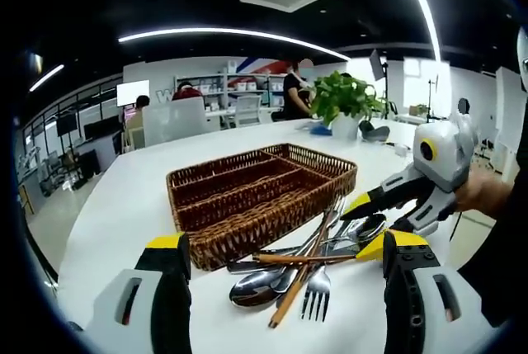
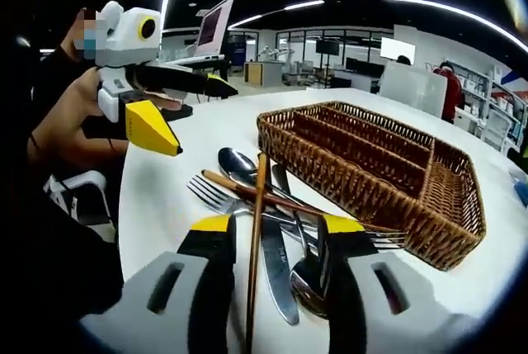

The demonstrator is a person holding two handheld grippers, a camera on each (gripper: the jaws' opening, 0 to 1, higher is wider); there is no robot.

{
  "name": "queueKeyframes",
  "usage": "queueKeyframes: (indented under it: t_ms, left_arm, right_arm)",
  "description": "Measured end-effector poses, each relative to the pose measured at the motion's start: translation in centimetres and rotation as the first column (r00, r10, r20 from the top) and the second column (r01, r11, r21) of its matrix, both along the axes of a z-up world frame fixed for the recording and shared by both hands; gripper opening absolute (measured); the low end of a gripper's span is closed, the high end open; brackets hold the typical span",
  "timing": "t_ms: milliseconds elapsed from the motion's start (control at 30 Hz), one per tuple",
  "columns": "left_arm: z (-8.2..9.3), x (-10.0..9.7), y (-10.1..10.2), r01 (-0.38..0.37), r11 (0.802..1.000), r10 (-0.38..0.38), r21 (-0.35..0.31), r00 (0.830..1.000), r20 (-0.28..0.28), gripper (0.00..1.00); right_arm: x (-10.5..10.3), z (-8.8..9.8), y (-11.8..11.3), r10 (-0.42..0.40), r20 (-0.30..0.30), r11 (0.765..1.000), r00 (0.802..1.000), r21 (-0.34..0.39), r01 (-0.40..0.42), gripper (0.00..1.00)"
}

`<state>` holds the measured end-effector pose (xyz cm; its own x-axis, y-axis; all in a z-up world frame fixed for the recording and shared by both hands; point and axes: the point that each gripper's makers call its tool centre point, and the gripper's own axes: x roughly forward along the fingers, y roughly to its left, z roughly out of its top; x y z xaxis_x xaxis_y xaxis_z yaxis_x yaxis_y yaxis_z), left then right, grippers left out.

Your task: Arrange the knives, forks, and spoons in their matching storage slots by inserting each utensil handle-first until every utensil is classified and aligned in the correct compartment

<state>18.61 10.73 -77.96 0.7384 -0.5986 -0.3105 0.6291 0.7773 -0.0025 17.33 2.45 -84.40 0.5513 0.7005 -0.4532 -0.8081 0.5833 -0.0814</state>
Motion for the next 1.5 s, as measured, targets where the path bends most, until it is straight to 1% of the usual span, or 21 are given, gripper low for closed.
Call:
queueKeyframes:
  t_ms: [67, 100, 167, 267, 333, 400, 767, 933, 1000, 1033, 1333, 1500]
  left_arm:
    - [0.0, -0.1, 0.0, 0.0, 1.0, 0.0, -0.001, 1.0, 0.0, 0.99]
    - [0.0, -0.1, 0.0, 0.0, 1.0, 0.0, -0.001, 1.0, 0.0, 0.99]
    - [0.0, -0.2, 0.1, 0.0, 1.0, 0.0, 0.001, 1.0, 0.001, 0.99]
    - [-0.1, -0.3, 0.1, 0.0, 1.0, 0.0, 0.001, 1.0, -0.001, 0.99]
    - [-0.2, -0.4, 0.1, 0.001, 1.0, -0.001, 0.001, 1.0, -0.003, 0.99]
    - [-0.2, -0.4, 0.1, 0.002, 1.0, -0.002, 0.0, 1.0, -0.002, 0.99]
    - [-0.3, -0.5, 0.2, -0.001, 1.0, 0.001, 0.004, 1.0, -0.003, 0.99]
    - [-0.2, -0.5, 0.4, -0.005, 1.0, 0.005, 0.002, 1.0, -0.002, 0.99]
    - [-0.2, -0.5, 0.4, -0.003, 1.0, 0.003, 0.005, 1.0, -0.004, 0.99]
    - [-0.3, -0.5, 0.4, -0.003, 1.0, 0.003, 0.005, 1.0, -0.004, 0.99]
    - [-0.3, -0.4, 0.5, -0.001, 1.0, 0.001, 0.002, 1.0, -0.006, 0.99]
    - [-0.3, -0.3, 0.6, -0.005, 1.0, 0.005, -0.003, 1.0, -0.002, 0.99]
  right_arm:
    - [-0.1, -0.4, 0.3, 0.009, 0.002, 1.0, 1.0, -0.014, -0.009, 0.36]
    - [-0.1, -0.5, 0.4, 0.013, 0.005, 1.0, 1.0, -0.017, -0.013, 0.32]
    - [-0.1, -0.5, 0.7, 0.014, 0.019, 1.0, 1.0, -0.013, -0.014, 0.27]
    - [0.1, -0.5, 1.0, 0.016, 0.042, 1.0, 0.999, -0.013, -0.015, 0.24]
    - [0.1, -0.6, 1.2, 0.018, 0.047, 1.0, 0.999, -0.014, -0.018, 0.21]
    - [0.1, -0.8, 1.4, 0.021, 0.039, 1.0, 0.999, -0.008, -0.021, 0.2]
    - [0.2, -1.7, 2.0, 0.043, 0.05, 0.999, 0.998, -0.028, -0.042, 0.11]
    - [0.2, -2.1, 2.6, 0.06, 0.057, 0.997, 0.997, -0.051, -0.057, 0.1]
    - [0.2, -2.2, 2.7, 0.061, 0.06, 0.997, 0.996, -0.055, -0.058, 0.07]
    - [0.2, -2.2, 2.6, 0.061, 0.069, 0.996, 0.996, -0.072, -0.056, 0.05]
    - [0.3, -2.3, 2.5, 0.06, 0.059, 0.996, 0.996, -0.069, -0.056, 0.04]
    - [0.3, -1.9, 2.3, 0.055, 0.06, 0.997, 0.997, -0.066, -0.051, 0.03]
